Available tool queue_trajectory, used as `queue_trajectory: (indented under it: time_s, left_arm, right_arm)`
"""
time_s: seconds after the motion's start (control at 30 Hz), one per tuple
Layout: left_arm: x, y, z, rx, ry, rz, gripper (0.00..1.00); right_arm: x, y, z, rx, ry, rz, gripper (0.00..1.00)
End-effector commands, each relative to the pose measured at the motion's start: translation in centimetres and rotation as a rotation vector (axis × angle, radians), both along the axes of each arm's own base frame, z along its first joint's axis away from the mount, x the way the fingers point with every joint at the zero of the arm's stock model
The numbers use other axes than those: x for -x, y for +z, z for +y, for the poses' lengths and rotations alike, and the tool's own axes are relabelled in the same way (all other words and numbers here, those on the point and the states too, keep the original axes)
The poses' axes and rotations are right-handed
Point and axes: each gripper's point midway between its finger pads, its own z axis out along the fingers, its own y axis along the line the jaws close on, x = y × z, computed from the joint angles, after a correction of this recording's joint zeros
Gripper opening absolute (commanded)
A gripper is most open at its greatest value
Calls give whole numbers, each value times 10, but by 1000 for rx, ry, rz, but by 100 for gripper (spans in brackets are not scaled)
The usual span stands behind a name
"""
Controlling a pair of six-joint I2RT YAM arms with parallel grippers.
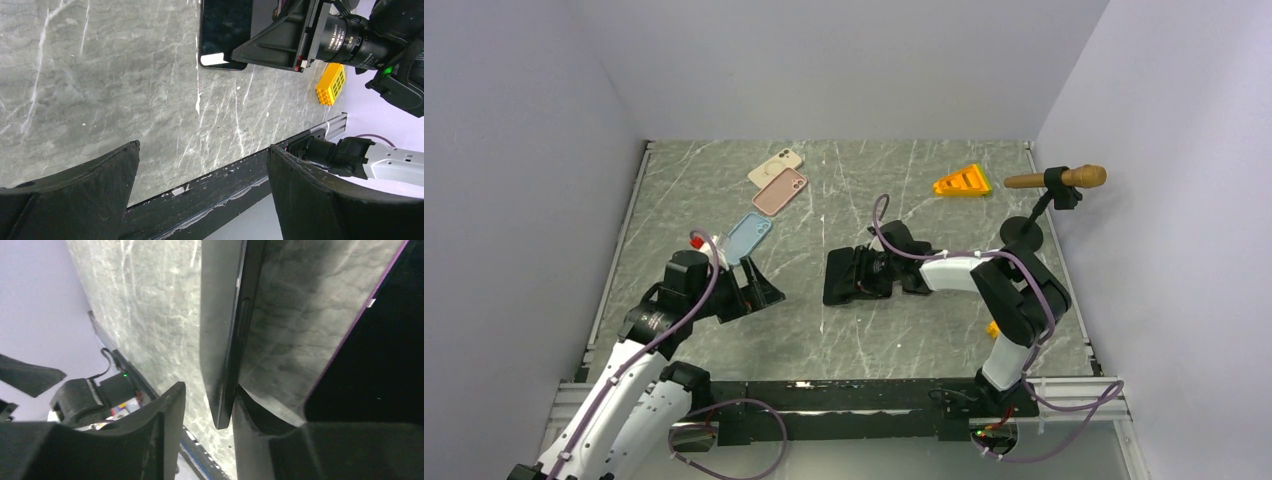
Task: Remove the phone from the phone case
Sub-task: Place the phone at the center of the board, then reset both arms
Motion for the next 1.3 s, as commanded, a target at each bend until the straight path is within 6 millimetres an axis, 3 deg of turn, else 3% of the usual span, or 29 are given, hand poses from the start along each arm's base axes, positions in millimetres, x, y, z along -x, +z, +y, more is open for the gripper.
queue_trajectory:
  time_s: [0.0,0.17,0.27,0.43,0.6,0.73,0.87,0.97,1.1,1.27]
  left_arm:
    - [-4,28,-2,23,-11,-94,99]
    - [-9,60,2,5,-9,-178,99]
    - [-13,93,5,-10,-9,-254,99]
    - [-15,149,19,-53,22,-406,99]
    - [-7,208,40,-80,98,-578,99]
    - [7,254,62,-96,186,-717,99]
    - [28,293,86,-107,273,-859,99]
    - [45,315,104,-104,347,-973,99]
    - [65,328,124,-94,431,-1088,99]
    - [71,326,140,-107,506,-1088,99]
  right_arm:
    - [-9,7,-7,54,9,-75,47]
    - [-18,32,-28,193,11,-175,69]
    - [-24,63,-42,262,8,-270,76]
    - [-27,131,-75,355,-29,-455,99]
    - [-30,204,-128,501,-173,-630,100]
    - [-24,276,-166,529,-312,-796,100]
    - [-1,352,-209,484,-485,-972,100]
    - [24,397,-240,411,-616,-1078,100]
    - [60,436,-268,287,-715,-1194,100]
    - [78,447,-280,226,-754,-1219,100]
